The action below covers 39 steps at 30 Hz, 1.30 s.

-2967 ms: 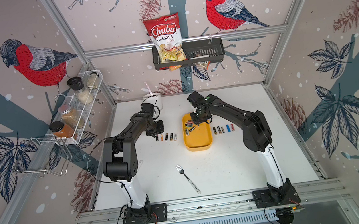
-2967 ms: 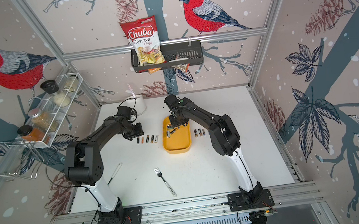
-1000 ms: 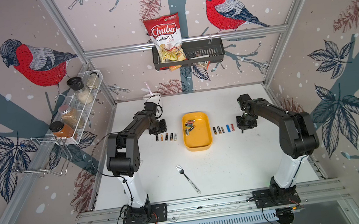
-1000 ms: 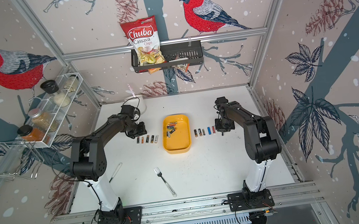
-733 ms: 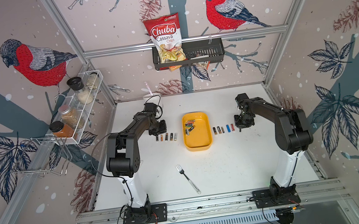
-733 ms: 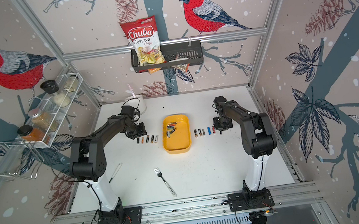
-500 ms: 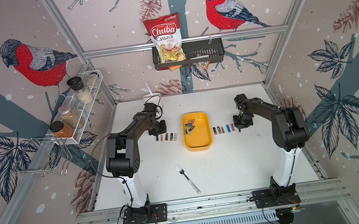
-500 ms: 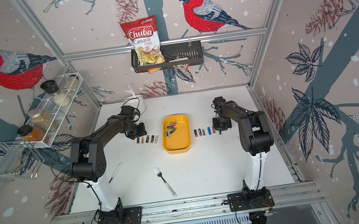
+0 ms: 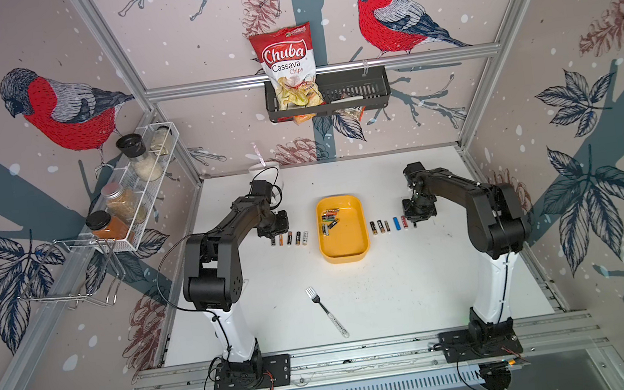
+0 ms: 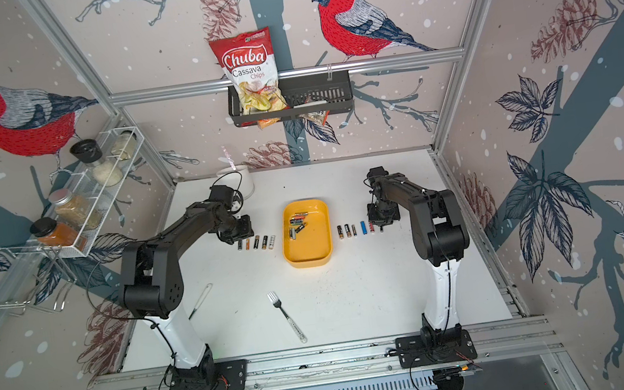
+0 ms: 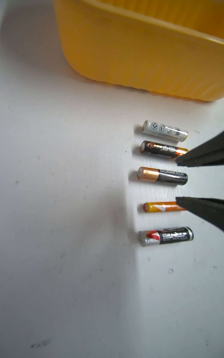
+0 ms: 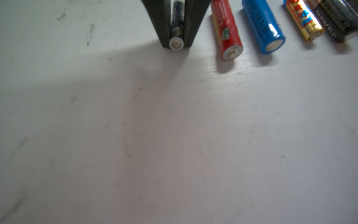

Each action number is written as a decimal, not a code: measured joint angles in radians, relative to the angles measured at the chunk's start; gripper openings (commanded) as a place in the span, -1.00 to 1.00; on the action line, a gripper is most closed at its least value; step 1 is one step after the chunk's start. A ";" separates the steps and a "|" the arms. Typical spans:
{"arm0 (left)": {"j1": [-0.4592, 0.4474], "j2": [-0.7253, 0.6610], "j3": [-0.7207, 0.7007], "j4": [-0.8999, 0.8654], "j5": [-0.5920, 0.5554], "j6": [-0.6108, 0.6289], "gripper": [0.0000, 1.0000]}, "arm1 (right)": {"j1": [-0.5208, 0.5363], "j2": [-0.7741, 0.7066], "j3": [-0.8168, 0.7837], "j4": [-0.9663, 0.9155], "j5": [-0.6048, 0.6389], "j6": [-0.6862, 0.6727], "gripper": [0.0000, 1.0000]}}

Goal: Take the batteries out of the storage box
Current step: Place the battery at the center of the board.

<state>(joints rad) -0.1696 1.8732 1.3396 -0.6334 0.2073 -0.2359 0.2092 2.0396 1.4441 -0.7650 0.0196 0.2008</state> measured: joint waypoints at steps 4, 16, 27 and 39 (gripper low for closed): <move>0.000 -0.004 -0.001 0.000 -0.001 0.000 -0.37 | 0.000 0.008 0.012 -0.014 0.001 -0.013 -0.64; 0.000 -0.010 -0.008 0.000 -0.002 0.000 -0.37 | 0.022 0.020 0.027 -0.014 0.021 -0.020 -0.62; 0.000 -0.013 -0.011 0.000 -0.003 0.000 -0.37 | 0.025 0.022 0.034 -0.013 0.024 -0.022 -0.55; 0.000 -0.014 -0.013 0.000 -0.003 0.000 -0.36 | 0.026 0.022 0.037 -0.011 0.024 -0.022 -0.51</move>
<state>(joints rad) -0.1696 1.8587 1.3262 -0.6334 0.2047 -0.2359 0.2352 2.0613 1.4807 -0.7757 0.0441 0.1791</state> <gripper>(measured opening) 0.317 0.245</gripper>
